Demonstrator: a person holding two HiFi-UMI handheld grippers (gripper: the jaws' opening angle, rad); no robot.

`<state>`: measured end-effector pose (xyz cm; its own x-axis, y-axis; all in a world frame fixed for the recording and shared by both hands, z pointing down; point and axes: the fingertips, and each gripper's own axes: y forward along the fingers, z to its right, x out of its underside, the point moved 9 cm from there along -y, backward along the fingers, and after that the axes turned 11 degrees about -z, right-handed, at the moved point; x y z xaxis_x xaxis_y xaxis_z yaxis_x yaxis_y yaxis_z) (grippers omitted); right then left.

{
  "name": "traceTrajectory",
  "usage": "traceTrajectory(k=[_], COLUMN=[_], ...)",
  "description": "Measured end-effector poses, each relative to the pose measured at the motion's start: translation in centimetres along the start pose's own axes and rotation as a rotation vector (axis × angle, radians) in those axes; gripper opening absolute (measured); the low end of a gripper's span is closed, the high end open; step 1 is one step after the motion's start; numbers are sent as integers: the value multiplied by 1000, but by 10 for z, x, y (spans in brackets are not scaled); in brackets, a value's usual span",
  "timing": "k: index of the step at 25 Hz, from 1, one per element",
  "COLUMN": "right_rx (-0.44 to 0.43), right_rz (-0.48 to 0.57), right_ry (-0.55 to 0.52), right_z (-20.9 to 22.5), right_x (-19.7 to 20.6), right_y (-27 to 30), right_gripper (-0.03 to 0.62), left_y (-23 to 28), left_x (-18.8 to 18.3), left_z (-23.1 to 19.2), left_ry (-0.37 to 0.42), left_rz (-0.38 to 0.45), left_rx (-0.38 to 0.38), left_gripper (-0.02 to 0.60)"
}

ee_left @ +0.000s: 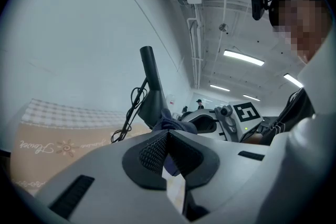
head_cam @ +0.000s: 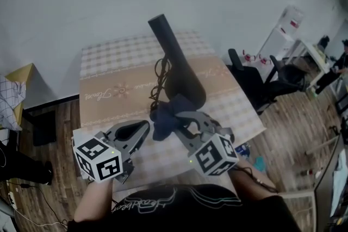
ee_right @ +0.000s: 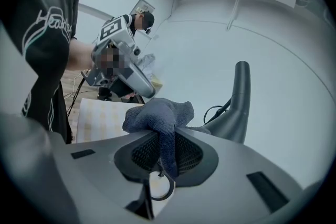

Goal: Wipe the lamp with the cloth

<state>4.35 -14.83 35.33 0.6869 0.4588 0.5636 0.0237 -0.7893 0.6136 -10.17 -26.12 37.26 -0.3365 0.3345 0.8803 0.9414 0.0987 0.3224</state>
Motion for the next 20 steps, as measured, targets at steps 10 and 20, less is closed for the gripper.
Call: traceTrajectory(k=[10, 20], right_rx=[116, 359], right_rz=[41, 105], right_ry=[-55, -143], right_z=[39, 106], right_x=[-31, -76], right_y=[-34, -65], right_gripper=[57, 57], left_y=[-2, -16], left_x=[-10, -17], left_z=[0, 0], left_ry=[27, 54], left_rz=[14, 17], left_rx=[30, 38], left_gripper=[-2, -2])
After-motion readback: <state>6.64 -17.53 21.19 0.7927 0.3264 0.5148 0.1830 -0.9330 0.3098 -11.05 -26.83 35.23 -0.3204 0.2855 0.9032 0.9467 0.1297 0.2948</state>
